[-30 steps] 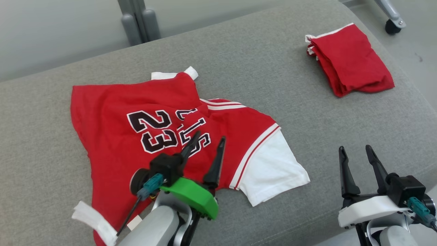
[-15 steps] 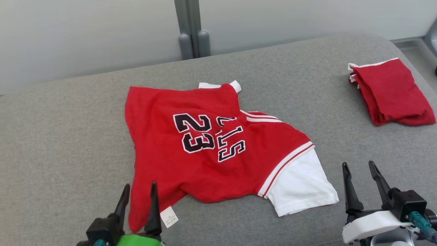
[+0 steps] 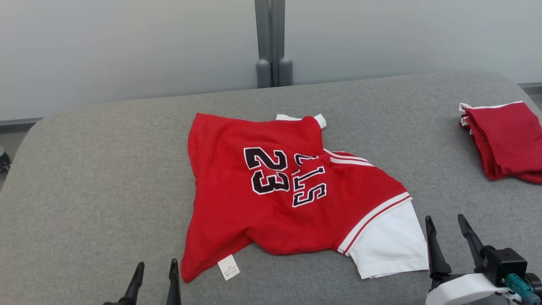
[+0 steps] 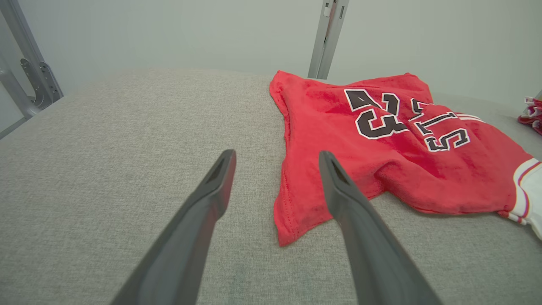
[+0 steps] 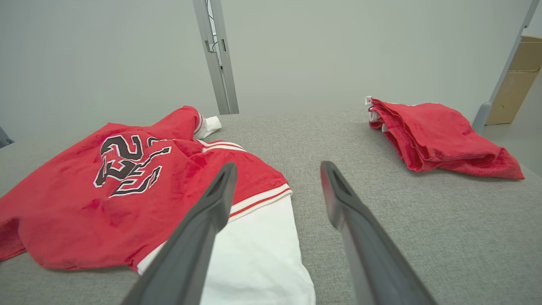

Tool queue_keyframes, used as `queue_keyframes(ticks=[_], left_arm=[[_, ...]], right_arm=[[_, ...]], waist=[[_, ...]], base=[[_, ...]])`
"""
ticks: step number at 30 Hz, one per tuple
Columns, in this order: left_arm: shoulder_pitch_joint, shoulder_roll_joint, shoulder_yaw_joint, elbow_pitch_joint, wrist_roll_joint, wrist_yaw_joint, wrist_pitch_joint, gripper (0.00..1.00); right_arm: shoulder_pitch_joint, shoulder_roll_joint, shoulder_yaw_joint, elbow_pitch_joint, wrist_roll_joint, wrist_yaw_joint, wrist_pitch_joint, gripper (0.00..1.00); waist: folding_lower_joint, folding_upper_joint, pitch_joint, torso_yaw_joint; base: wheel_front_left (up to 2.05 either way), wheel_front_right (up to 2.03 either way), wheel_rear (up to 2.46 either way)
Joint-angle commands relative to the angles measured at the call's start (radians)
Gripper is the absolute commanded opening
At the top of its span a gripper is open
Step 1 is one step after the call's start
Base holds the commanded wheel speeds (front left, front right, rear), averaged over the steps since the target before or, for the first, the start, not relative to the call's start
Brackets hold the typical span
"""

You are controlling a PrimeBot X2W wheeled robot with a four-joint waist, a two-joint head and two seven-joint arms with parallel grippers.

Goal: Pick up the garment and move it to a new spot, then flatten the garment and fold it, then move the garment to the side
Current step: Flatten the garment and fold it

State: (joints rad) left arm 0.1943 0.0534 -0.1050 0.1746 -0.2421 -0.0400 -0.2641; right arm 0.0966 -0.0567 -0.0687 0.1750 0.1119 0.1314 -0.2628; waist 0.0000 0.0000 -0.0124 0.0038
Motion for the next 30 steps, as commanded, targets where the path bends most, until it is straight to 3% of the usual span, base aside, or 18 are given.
queue_keyframes(ticks=[1,7,21,25,30], left_arm=[[0.013,0.0,0.01,-0.003,0.011,-0.012,0.0,1.0],[0.006,-0.002,0.02,-0.013,-0.001,-0.03,0.0,1.0],[-0.026,-0.002,-0.011,-0.006,0.008,-0.024,0.0,1.0],[-0.036,-0.002,-0.051,0.1,0.015,-0.011,0.002,1.0],[-0.1,-0.001,-0.08,0.193,0.015,0.009,0.089,1.0]], right_arm=[[0.007,0.0,0.0,0.002,-0.004,-0.002,-0.002,1.0],[-0.004,0.001,0.009,0.005,0.0,-0.002,-0.002,1.0],[-0.03,0.001,0.03,-0.002,0.022,-0.002,-0.002,1.0],[-0.043,-0.022,0.035,0.068,0.011,-0.002,0.004,1.0],[-0.111,-0.087,0.115,0.17,-0.003,-0.002,0.187,1.0]], waist=[[0.0,0.0,-0.006,0.002],[0.0,0.0,-0.007,-0.003],[0.0,0.0,0.008,-0.013],[0.0,0.0,0.018,-0.023],[0.0,0.0,0.054,-0.031]], base=[[0.0,0.0,0.0],[0.0,0.0,0.0],[0.0,0.0,0.0],[0.0,0.0,0.0],[0.0,0.0,0.0]])
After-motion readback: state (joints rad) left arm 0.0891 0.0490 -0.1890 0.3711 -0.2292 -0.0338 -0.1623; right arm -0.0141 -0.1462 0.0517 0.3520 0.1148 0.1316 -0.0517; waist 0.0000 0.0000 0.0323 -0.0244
